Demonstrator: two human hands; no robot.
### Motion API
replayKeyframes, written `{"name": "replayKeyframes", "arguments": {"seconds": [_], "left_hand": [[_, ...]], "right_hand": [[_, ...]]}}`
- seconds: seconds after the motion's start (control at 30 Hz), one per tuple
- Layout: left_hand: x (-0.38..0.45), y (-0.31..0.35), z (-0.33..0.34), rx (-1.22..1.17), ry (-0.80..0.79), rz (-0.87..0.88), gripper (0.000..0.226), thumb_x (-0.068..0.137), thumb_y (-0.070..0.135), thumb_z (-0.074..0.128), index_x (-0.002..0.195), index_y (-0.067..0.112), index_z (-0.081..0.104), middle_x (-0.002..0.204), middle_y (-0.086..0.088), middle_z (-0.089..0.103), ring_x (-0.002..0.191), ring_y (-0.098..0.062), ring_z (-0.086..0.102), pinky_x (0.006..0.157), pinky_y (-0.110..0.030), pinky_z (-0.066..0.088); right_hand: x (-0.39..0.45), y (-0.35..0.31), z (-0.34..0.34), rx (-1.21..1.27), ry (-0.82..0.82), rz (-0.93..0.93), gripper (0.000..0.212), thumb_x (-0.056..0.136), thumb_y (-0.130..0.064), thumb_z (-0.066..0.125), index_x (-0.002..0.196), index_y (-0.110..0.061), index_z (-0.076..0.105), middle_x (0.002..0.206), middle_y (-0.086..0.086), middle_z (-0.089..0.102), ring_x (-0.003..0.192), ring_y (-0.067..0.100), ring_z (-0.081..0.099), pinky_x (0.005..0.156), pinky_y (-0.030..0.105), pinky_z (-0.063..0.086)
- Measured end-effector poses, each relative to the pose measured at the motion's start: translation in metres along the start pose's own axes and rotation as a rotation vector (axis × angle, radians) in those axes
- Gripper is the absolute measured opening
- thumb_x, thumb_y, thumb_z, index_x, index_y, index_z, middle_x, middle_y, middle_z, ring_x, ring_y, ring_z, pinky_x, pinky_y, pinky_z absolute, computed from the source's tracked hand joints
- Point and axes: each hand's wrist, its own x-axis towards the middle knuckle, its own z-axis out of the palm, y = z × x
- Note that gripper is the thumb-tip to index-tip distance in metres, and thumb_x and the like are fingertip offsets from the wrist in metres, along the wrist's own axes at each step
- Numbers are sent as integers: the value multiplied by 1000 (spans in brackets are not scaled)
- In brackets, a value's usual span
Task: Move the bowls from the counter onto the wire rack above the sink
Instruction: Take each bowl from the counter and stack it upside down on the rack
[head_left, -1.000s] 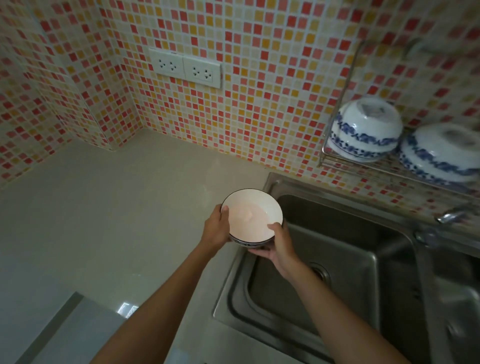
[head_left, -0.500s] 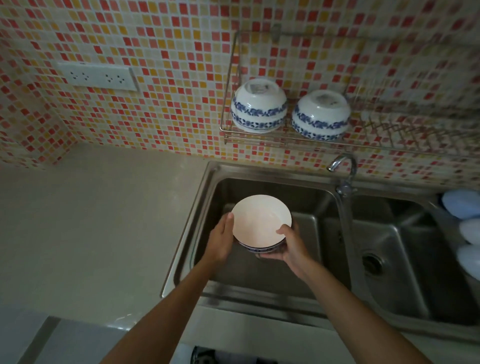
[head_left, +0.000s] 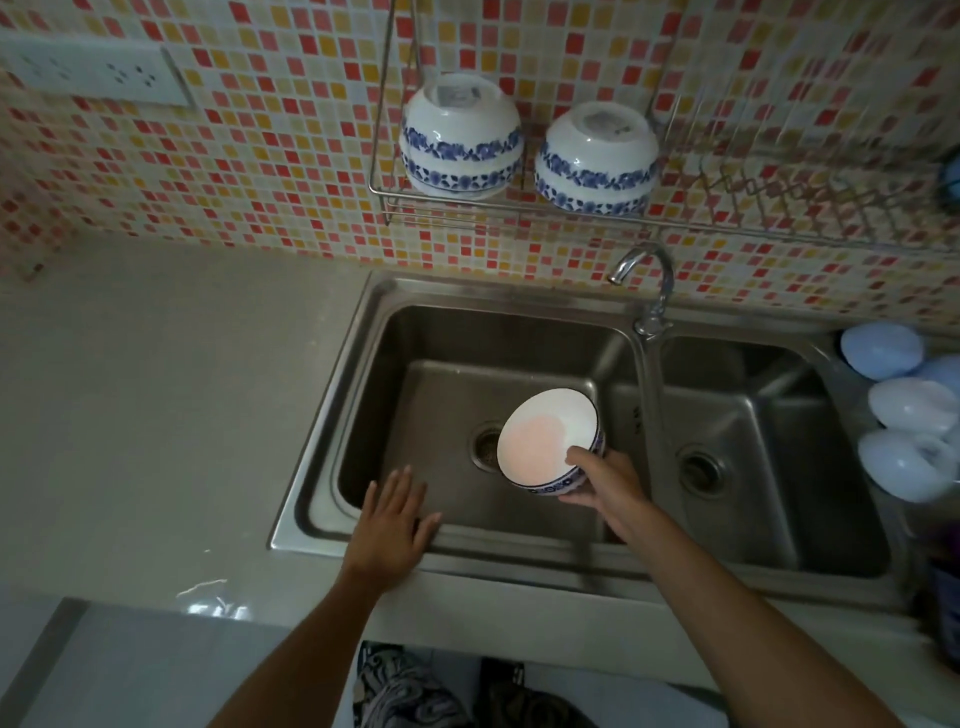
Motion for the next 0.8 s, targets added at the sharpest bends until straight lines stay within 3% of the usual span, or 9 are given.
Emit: {"name": "replayKeyframes", "arguments": {"seconds": [0.17,0.27,0.33,0.47,0.57,0.63,0.8], "left_hand": [[2,0,4,12,25,-51,105,71,75,-22,150,15,10,160,-4,0,146,-17,-9,117,-37,-10],[2,0,4,8,13,-57,105,69,76,-22,151,16,6,160,-4,-3,146,-16,-10,117,-36,-10],[2,0,4,5,18,-69,105,70,76,-21,151,15,6,160,-5,-3,147,-16,-10,119,-36,-8],[3,-1,6,-7,26,-73,103,72,76,-18,151,16,6,160,-5,-1,147,-16,-8,120,-37,-5],[3,-2,8,-10,32,-72,99,74,75,-16,151,17,6,160,-5,-2,147,-16,-9,120,-37,-5],[3,-2,9,-10,34,-73,97,75,75,-14,151,17,5,160,-5,-3,146,-16,-10,120,-37,-5],[3,-4,11,-6,54,-76,86,83,70,-4,151,18,4,160,-3,-4,146,-14,-11,119,-35,-6]], "right_hand": [[10,11,-3,-194,74,-20,36,76,-14,72,111,-5,67,102,15,71,87,30,71,64,38,61],[13,14,1,-354,129,-82,37,56,-28,76,89,-14,70,92,11,74,80,26,72,67,45,62],[11,12,6,-477,181,-154,38,49,-32,75,83,-16,66,94,10,70,82,25,69,70,40,60],[11,9,12,-727,228,-289,64,56,-26,83,111,-3,57,108,6,46,95,24,54,86,28,47],[12,11,16,-823,231,-397,72,55,-29,84,115,-5,52,113,7,43,98,24,53,93,31,49],[13,12,18,-898,236,-465,74,54,-33,84,115,-7,51,112,6,44,102,26,54,93,37,50],[8,13,23,-1115,254,-637,84,56,-38,86,125,-11,46,118,7,44,105,25,50,82,36,51]]}}
